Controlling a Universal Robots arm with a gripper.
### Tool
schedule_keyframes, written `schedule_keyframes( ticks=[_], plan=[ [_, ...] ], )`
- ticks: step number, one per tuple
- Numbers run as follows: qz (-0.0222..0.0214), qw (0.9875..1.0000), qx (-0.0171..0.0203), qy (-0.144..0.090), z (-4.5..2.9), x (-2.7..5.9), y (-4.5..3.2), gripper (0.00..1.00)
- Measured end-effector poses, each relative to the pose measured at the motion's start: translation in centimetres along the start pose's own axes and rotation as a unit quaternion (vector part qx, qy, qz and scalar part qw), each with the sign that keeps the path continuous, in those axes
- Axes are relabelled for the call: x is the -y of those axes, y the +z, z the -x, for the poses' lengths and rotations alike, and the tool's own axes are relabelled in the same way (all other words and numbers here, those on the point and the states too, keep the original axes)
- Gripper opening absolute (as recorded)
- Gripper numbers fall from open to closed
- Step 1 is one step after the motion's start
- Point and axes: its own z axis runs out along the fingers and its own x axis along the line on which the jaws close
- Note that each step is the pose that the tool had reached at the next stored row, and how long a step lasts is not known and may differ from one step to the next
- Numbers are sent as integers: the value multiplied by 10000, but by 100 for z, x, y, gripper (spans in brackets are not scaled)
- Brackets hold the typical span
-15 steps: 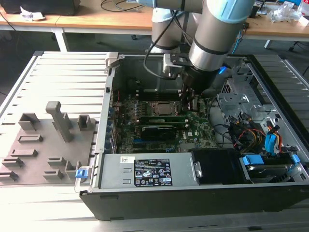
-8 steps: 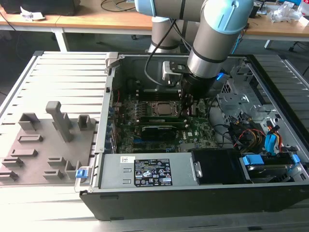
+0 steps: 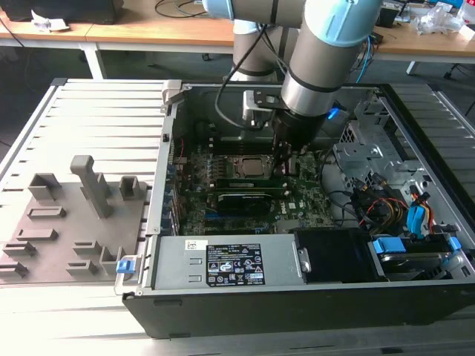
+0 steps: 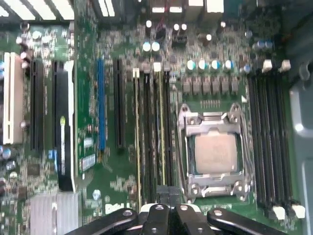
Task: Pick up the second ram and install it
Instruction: 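Press down the second ram until it locks into place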
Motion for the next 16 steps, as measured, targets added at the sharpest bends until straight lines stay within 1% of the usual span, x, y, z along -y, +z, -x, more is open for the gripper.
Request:
schedule_keyframes(
  ticks=[2,3,4,6,7,10,12,13,15,16],
  plan=[
    [-13,10000,0,0,-13,-213,25,11],
    [-13,10000,-1,-1,-17,-281,36,11],
    [-16,10000,0,-1,-24,-406,52,11],
    [-23,10000,-1,-1,-33,-592,73,11],
    [-32,10000,0,-1,-39,-698,91,11],
    [-32,10000,1,-1,-45,-765,132,11],
    [-31,10000,5,-2,-46,-765,150,11],
    [-31,10000,16,-3,-46,-764,157,11],
    [-35,10000,41,-5,-42,-750,130,11],
    [-32,10000,42,-5,-39,-710,119,11]
  ],
)
